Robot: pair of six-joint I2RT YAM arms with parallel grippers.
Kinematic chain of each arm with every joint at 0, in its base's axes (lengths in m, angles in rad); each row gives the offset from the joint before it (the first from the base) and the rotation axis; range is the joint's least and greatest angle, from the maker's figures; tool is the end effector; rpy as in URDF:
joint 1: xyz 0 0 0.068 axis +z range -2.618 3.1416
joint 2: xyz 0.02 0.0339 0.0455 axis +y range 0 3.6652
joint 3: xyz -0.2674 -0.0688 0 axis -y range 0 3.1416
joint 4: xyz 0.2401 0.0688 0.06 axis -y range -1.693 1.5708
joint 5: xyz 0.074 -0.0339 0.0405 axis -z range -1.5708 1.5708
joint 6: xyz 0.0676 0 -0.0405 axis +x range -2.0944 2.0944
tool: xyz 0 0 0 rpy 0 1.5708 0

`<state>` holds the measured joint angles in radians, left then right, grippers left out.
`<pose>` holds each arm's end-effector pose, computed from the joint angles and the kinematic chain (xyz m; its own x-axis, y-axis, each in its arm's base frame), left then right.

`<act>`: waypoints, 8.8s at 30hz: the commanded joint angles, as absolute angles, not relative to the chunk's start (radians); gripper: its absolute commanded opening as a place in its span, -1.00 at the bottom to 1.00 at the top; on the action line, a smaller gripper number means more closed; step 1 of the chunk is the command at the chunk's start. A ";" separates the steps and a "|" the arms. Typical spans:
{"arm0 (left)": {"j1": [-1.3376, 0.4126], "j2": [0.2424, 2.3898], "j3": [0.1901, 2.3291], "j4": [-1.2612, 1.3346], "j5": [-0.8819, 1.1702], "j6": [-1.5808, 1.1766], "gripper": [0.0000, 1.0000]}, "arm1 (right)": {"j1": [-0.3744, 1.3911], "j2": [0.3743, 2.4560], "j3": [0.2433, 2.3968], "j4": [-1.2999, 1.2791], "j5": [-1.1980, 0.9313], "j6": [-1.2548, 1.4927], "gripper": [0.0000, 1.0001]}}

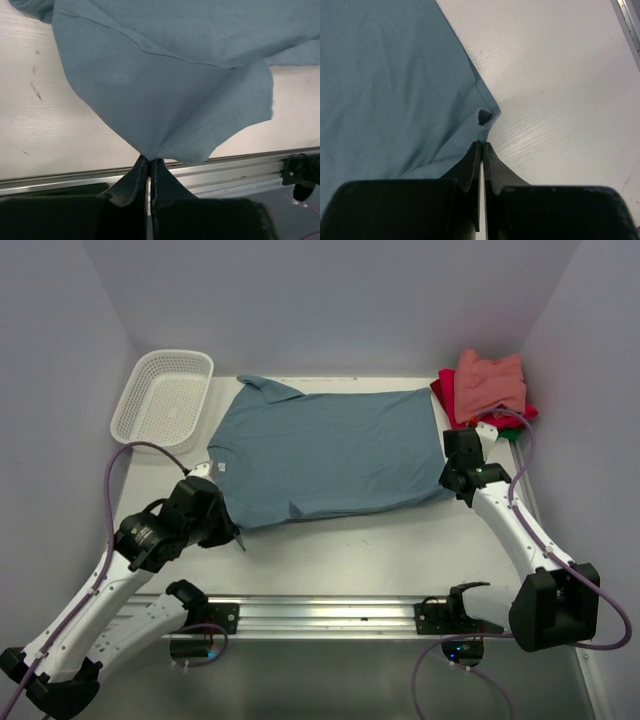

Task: Fold and stack the t-shirts
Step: Fold the tshirt

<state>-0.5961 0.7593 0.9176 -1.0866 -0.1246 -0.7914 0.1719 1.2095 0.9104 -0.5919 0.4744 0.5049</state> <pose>0.1191 -0.0706 0.2817 -0.8181 -0.2979 -0.4919 -0.1231 0.9262 -0.3563 0.2584 0.0135 0.2459 -0.6074 0.3313 -0.7220 0.4851 0.8744 -0.0068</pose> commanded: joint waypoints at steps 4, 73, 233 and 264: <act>-0.600 0.701 0.871 -1.120 -0.049 -0.897 -1.00 | 0.169 1.184 0.897 -0.603 0.472 0.502 -1.00; -0.408 1.592 1.242 -0.505 -0.362 -0.265 -1.00 | 0.156 1.678 1.109 -0.410 0.646 0.546 -1.00; -0.290 2.062 1.439 -0.371 -0.563 -0.399 0.49 | 0.434 1.470 1.065 -0.569 0.353 0.370 -0.81; -0.495 1.996 1.489 -0.354 -0.166 -0.439 0.34 | 0.431 1.473 1.042 -0.560 0.337 0.385 -0.97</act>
